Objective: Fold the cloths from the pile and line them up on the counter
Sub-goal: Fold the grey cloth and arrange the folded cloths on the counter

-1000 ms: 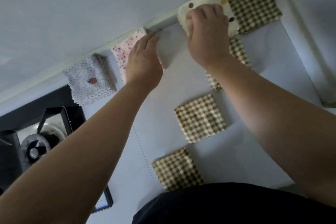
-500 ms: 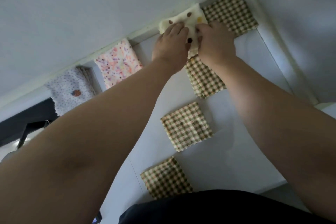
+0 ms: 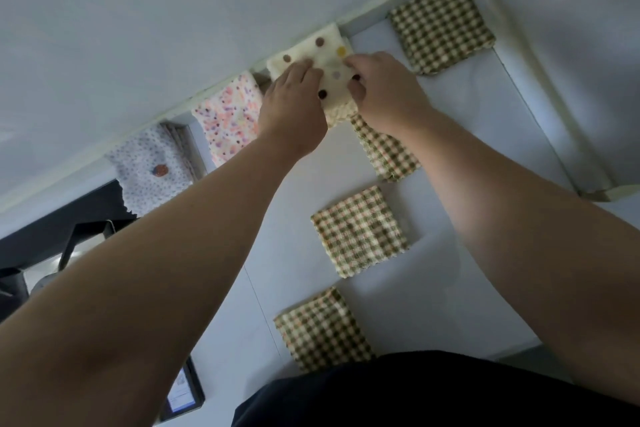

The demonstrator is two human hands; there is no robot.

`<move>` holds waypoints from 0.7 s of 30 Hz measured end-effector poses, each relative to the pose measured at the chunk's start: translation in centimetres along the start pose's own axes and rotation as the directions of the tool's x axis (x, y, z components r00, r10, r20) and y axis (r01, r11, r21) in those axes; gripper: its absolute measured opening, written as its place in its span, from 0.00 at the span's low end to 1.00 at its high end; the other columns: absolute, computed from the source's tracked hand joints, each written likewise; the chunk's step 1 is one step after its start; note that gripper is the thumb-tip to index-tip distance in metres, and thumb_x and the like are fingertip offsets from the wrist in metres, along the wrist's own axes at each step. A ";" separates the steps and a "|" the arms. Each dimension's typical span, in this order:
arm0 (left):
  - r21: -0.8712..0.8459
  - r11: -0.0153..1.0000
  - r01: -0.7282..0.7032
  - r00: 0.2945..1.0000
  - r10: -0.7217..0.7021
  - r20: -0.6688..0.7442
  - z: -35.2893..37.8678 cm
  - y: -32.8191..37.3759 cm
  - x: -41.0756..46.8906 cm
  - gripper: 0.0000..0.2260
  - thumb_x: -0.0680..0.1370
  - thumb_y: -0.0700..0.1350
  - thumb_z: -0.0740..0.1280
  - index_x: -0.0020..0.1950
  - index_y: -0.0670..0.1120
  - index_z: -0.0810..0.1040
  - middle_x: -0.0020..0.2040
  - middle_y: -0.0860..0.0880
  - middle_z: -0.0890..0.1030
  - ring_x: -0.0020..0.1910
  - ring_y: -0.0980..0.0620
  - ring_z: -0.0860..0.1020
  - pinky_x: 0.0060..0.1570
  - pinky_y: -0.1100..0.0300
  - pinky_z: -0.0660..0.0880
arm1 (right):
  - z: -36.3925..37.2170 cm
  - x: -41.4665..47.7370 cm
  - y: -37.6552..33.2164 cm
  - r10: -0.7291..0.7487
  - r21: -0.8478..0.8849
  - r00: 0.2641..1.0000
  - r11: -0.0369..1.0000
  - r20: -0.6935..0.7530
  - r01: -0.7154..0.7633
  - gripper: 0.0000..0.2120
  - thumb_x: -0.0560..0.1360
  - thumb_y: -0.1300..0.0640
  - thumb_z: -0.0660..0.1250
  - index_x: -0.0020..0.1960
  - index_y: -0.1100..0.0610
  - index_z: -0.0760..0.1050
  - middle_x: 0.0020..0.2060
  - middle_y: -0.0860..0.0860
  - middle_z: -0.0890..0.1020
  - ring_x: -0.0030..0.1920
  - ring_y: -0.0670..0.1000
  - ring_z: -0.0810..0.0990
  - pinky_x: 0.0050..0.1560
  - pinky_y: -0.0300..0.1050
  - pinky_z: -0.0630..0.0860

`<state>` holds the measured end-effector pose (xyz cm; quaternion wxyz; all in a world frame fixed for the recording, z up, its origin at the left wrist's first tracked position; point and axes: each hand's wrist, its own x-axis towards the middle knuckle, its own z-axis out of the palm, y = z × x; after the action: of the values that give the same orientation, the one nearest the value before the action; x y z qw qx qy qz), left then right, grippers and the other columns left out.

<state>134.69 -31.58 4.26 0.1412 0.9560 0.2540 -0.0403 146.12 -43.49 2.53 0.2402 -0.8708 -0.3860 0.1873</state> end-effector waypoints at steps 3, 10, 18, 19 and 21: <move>0.024 0.983 -0.181 0.959 0.182 -0.218 0.1 1.4 -1.9 0.19 0.72 0.34 0.63 0.61 0.44 0.78 0.62 0.45 0.78 0.63 0.43 0.75 0.62 0.50 0.70 | -1.3 -1.7 1.4 0.136 0.042 0.986 0.990 -0.097 -0.132 0.20 0.81 0.56 0.61 0.72 0.54 0.68 0.66 0.56 0.73 0.65 0.55 0.73 0.64 0.51 0.72; -0.145 0.970 -0.198 0.969 0.215 0.120 2.3 3.7 -8.9 0.13 0.78 0.39 0.63 0.61 0.48 0.77 0.57 0.49 0.78 0.57 0.48 0.76 0.58 0.54 0.73 | -1.0 -8.9 1.2 0.249 0.054 0.968 0.967 -0.023 -0.248 0.08 0.79 0.55 0.64 0.56 0.56 0.74 0.52 0.54 0.77 0.50 0.54 0.77 0.49 0.50 0.75; -0.041 0.994 0.097 0.931 -0.076 0.358 3.4 2.3 -14.2 0.17 0.79 0.50 0.65 0.67 0.47 0.72 0.62 0.46 0.74 0.63 0.44 0.71 0.62 0.50 0.69 | 2.2 -16.8 -1.1 0.407 -0.240 0.870 0.907 0.277 -0.347 0.20 0.79 0.41 0.63 0.54 0.58 0.72 0.49 0.55 0.76 0.54 0.59 0.77 0.49 0.50 0.73; -0.019 0.995 0.093 0.931 -0.080 0.356 3.4 2.2 -14.5 0.16 0.79 0.50 0.66 0.65 0.47 0.72 0.60 0.46 0.74 0.61 0.44 0.72 0.60 0.50 0.69 | 2.7 -17.3 -1.1 0.407 -0.244 0.869 0.906 0.283 -0.345 0.21 0.79 0.41 0.63 0.56 0.59 0.73 0.53 0.57 0.76 0.57 0.59 0.75 0.52 0.51 0.73; 0.016 0.997 0.080 0.927 -0.080 0.365 3.5 2.1 -14.8 0.14 0.79 0.50 0.66 0.62 0.46 0.72 0.58 0.45 0.75 0.60 0.43 0.72 0.58 0.50 0.68 | 3.4 -17.8 -1.1 0.386 -0.228 0.880 0.916 0.276 -0.330 0.21 0.78 0.42 0.65 0.57 0.60 0.73 0.55 0.58 0.75 0.59 0.60 0.74 0.53 0.51 0.73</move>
<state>122.85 -41.35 3.59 0.1836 0.9207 0.2620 -0.2233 132.51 -55.50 2.84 0.0593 -0.9036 -0.2659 0.3305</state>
